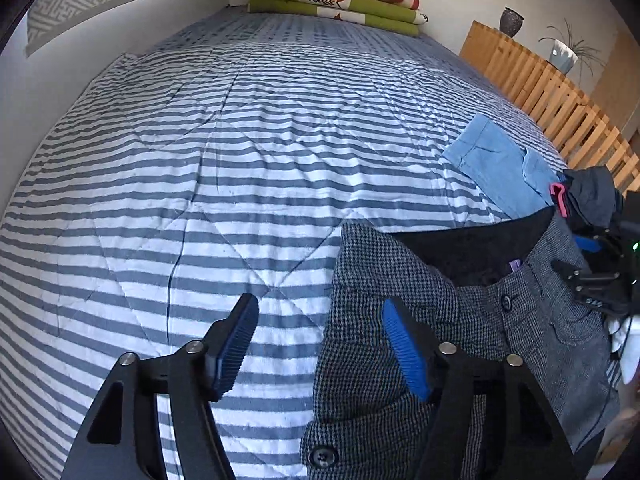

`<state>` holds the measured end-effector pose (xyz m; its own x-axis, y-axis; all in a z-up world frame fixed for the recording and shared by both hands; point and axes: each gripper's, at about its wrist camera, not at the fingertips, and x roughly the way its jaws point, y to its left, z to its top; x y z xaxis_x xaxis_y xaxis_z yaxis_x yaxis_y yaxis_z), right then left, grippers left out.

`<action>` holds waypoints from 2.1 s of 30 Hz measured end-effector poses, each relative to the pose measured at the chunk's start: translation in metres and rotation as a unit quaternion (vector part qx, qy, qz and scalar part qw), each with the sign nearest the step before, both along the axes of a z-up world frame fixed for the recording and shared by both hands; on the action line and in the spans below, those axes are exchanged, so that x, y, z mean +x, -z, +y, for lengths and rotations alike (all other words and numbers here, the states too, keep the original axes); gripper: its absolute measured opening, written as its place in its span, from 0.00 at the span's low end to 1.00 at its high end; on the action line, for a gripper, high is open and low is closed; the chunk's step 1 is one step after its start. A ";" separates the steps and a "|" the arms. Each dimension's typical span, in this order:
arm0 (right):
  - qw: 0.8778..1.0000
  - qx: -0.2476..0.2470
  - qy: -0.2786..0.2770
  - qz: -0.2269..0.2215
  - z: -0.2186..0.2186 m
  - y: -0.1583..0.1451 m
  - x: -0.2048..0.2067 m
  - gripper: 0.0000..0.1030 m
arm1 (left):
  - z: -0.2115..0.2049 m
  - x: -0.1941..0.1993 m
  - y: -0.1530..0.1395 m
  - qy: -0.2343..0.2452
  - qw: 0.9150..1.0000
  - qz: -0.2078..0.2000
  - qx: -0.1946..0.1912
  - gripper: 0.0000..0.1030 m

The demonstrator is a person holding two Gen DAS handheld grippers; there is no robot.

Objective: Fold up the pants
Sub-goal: 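Raise the shorts with both grippers and shake them open, then lay the shorts flat on the bed and open both grippers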

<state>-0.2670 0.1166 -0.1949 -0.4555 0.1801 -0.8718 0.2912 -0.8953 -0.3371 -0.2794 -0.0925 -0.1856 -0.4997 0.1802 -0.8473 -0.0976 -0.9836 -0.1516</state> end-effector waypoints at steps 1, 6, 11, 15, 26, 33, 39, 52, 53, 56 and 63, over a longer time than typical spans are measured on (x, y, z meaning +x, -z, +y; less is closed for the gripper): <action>1.000 -0.004 -0.007 -0.008 0.003 0.000 0.002 0.25 | 0.000 -0.002 0.000 0.002 1.000 0.000 0.000 0.69; 0.991 -0.129 0.031 0.032 0.052 -0.045 0.011 0.13 | 0.003 -0.011 0.000 0.010 1.000 0.005 0.003 0.69; 0.975 -0.196 0.104 0.022 0.104 -0.035 -0.001 0.14 | 0.021 -0.030 0.011 0.024 0.999 -0.014 0.021 0.69; 0.979 -0.175 0.103 -0.008 0.097 -0.008 -0.009 0.15 | 0.044 -0.041 0.023 0.052 0.998 -0.020 0.008 0.69; 0.988 -0.135 0.072 0.001 0.077 -0.013 -0.017 0.41 | 0.067 -0.041 0.018 0.074 0.997 -0.001 0.008 0.10; 0.981 -0.176 0.066 0.052 0.066 -0.064 0.012 0.12 | 0.042 -0.001 -0.059 0.058 0.994 0.065 0.064 0.09; 0.950 -0.248 0.023 0.190 0.055 -0.210 0.088 0.11 | 0.014 0.067 -0.174 0.040 0.978 0.188 0.078 0.09; 0.860 -0.361 -0.084 0.351 0.023 -0.387 0.246 0.11 | -0.029 0.270 -0.375 0.022 0.908 0.417 0.030 0.09; 0.858 -0.365 -0.088 0.352 0.022 -0.389 0.250 0.11 | -0.033 0.277 -0.380 0.020 0.907 0.420 0.031 0.09; 0.854 -0.378 -0.100 0.343 0.017 -0.390 0.248 0.11 | -0.042 0.279 -0.388 0.015 0.907 0.420 0.028 0.09; 0.887 -0.376 -0.059 0.262 0.013 -0.320 0.159 0.11 | -0.055 0.192 -0.325 -0.011 0.943 0.331 0.030 0.09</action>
